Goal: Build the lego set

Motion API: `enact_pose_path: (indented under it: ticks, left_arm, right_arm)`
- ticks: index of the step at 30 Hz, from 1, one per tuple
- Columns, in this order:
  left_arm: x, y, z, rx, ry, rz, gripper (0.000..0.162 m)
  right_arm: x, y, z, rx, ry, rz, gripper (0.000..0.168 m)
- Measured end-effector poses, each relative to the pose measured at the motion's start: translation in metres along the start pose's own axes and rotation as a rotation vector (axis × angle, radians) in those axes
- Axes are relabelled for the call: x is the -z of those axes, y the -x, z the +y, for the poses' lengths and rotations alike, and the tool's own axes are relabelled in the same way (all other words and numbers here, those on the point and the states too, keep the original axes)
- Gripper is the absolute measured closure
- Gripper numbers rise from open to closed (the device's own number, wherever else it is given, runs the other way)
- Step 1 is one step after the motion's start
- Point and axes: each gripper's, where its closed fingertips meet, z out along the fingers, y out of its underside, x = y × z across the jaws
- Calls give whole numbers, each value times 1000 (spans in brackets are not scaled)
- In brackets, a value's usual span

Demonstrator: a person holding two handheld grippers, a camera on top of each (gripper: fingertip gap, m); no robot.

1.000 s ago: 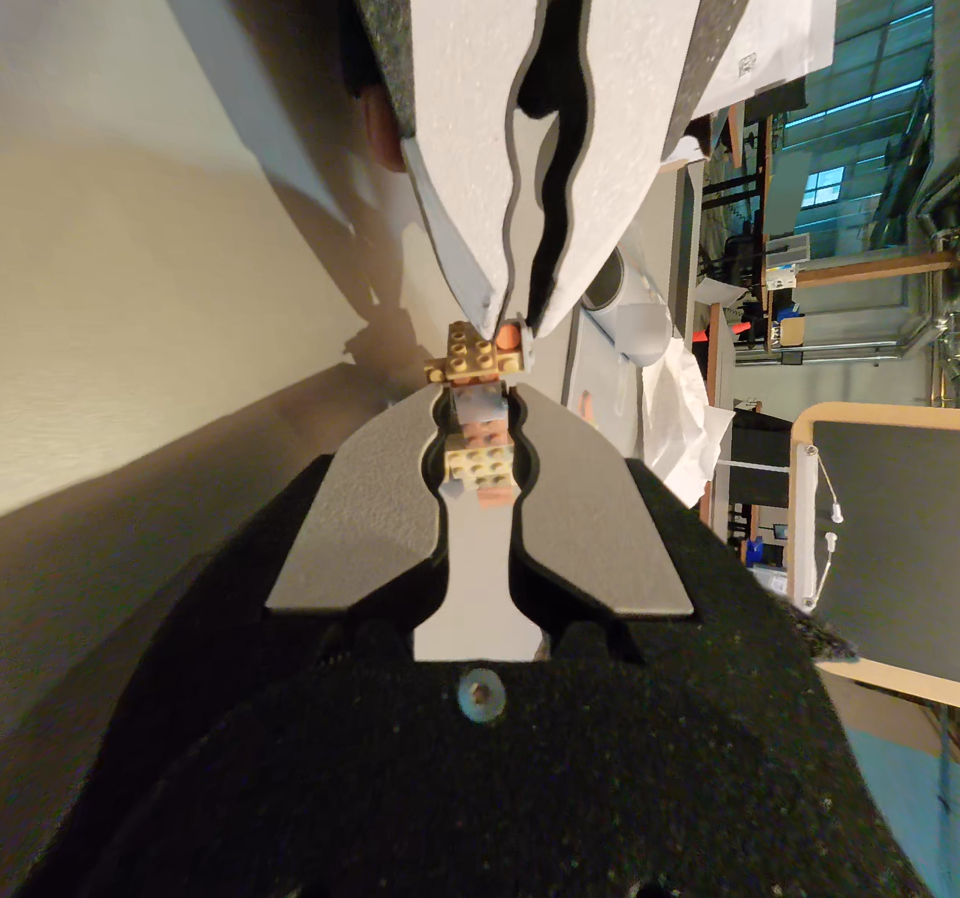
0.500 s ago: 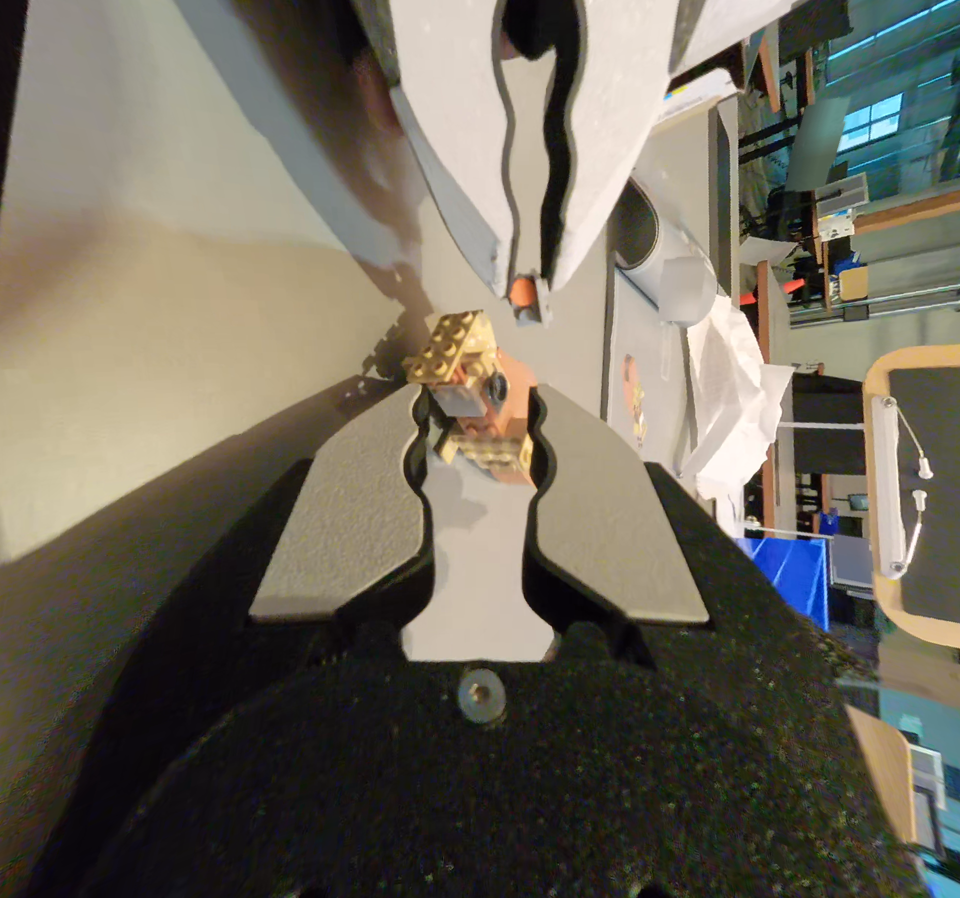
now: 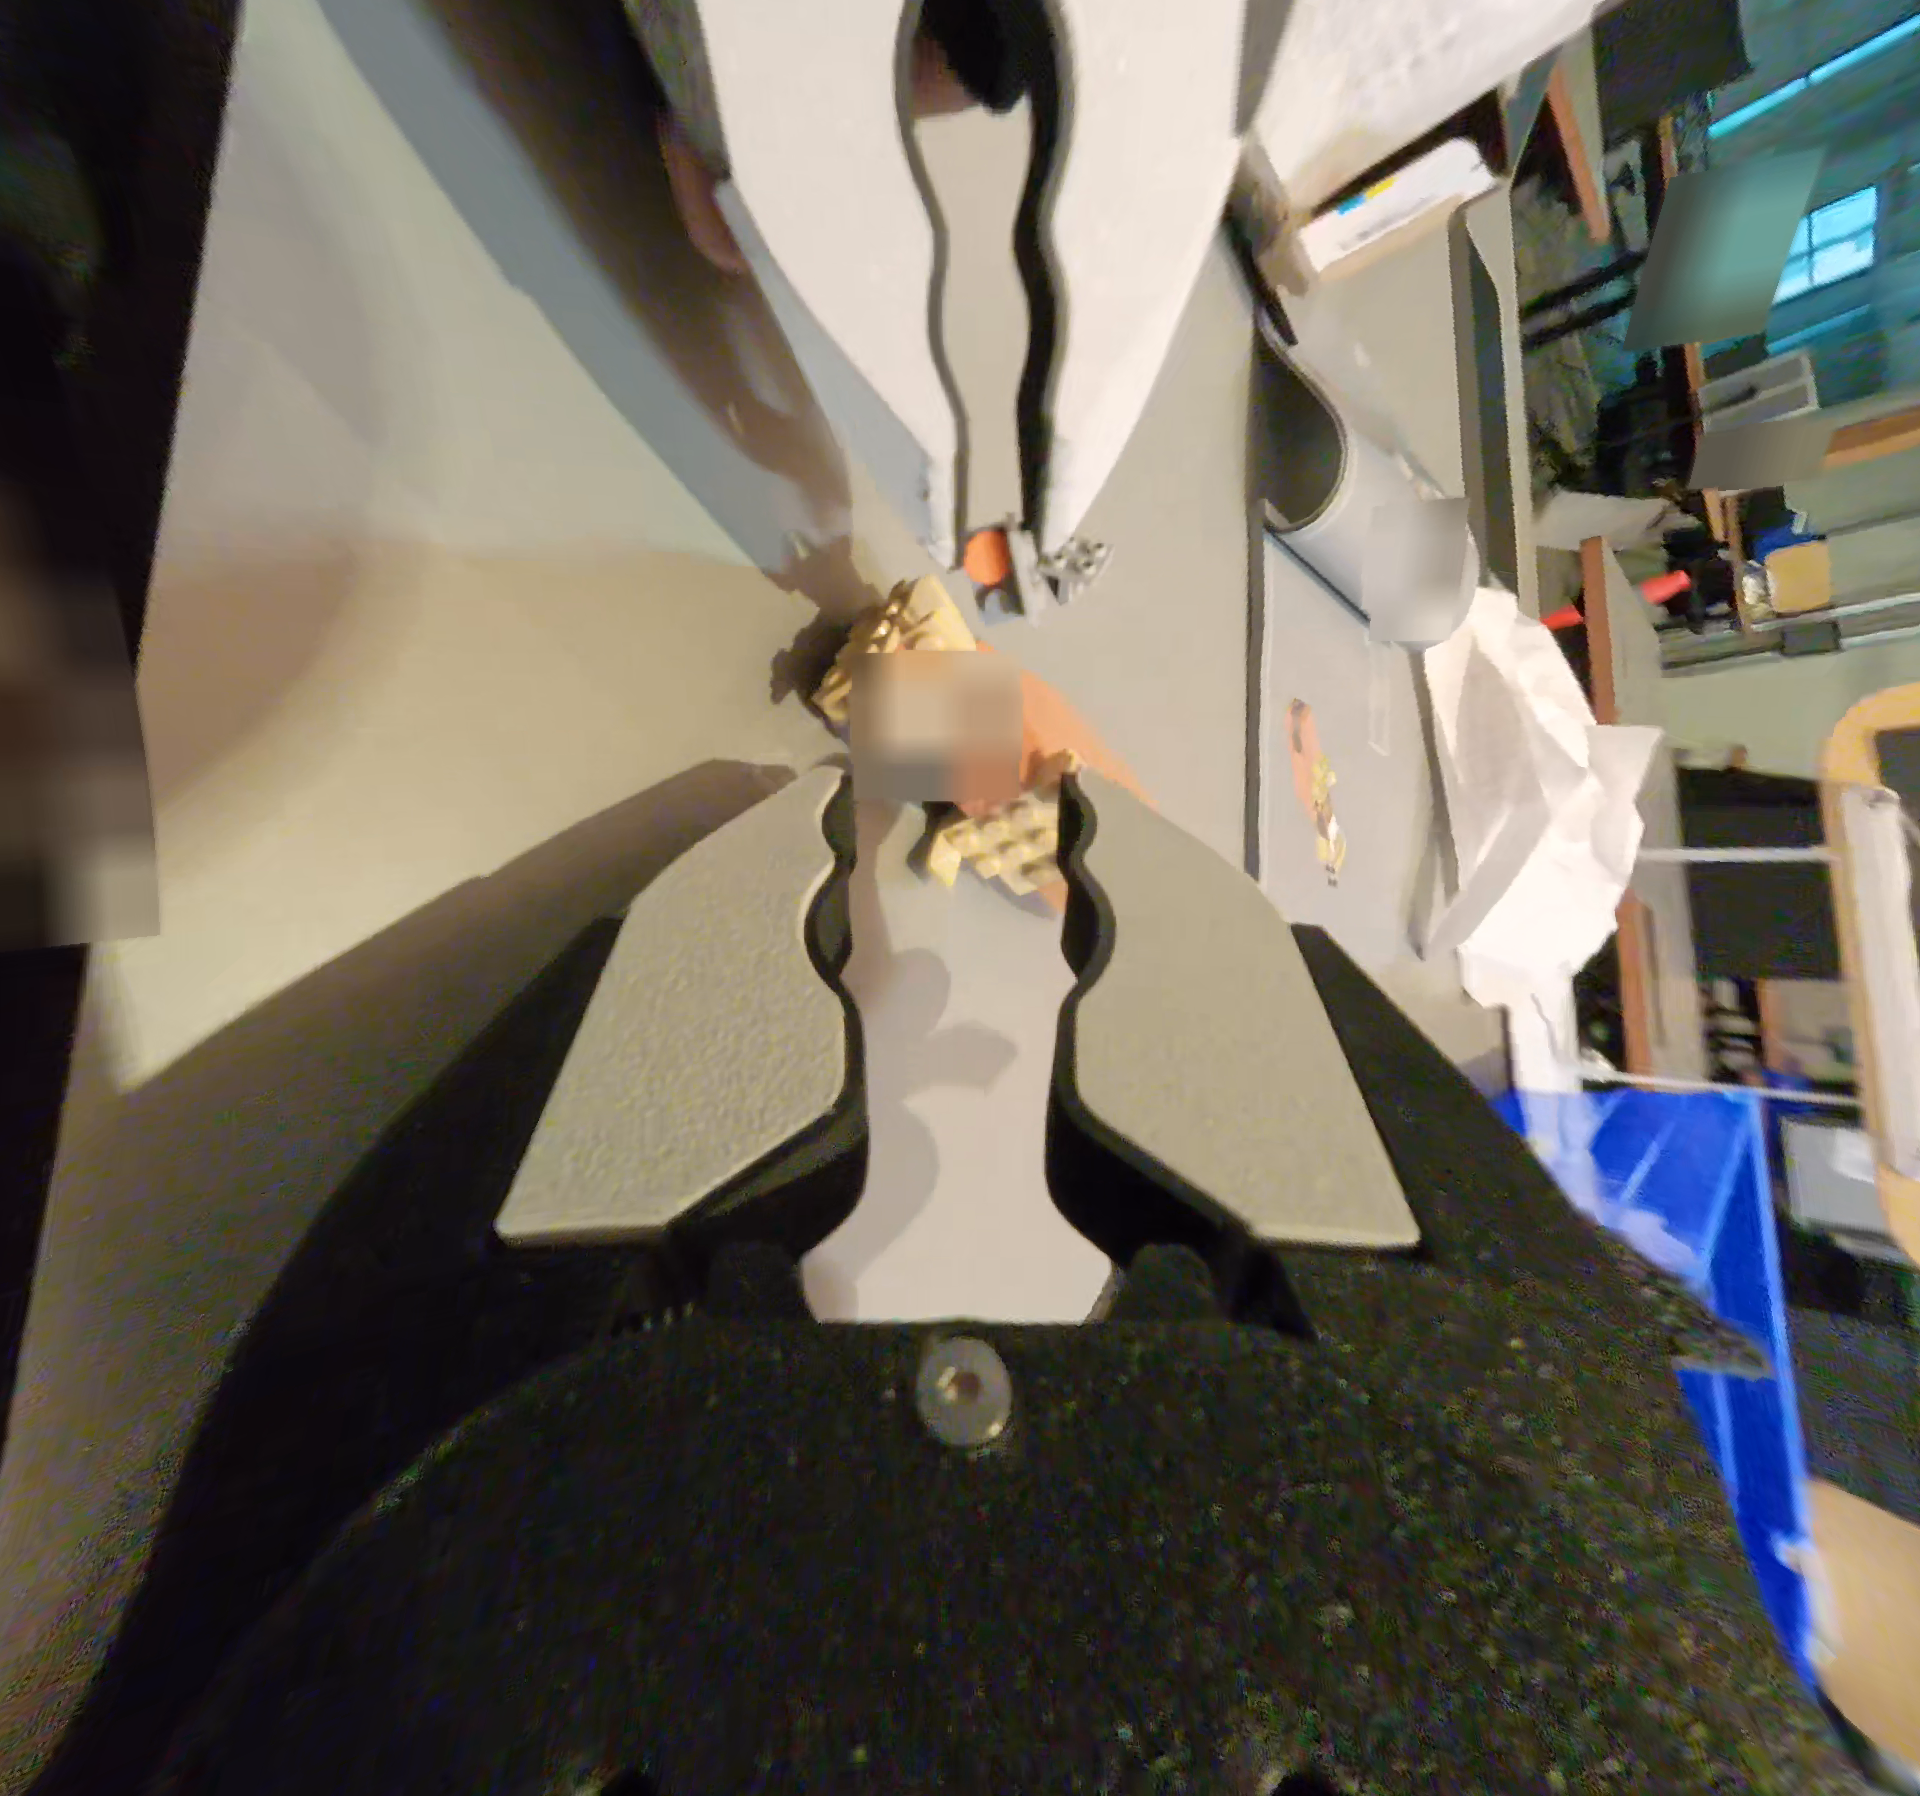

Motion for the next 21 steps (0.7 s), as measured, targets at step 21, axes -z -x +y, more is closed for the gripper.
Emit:
enact_pose_path:
  ticks: [21]
  left_arm:
    - [-3,-10,9,-68,127,-140,151]
  right_arm:
    - [16,-21,-24,-12,-525,-518,127]
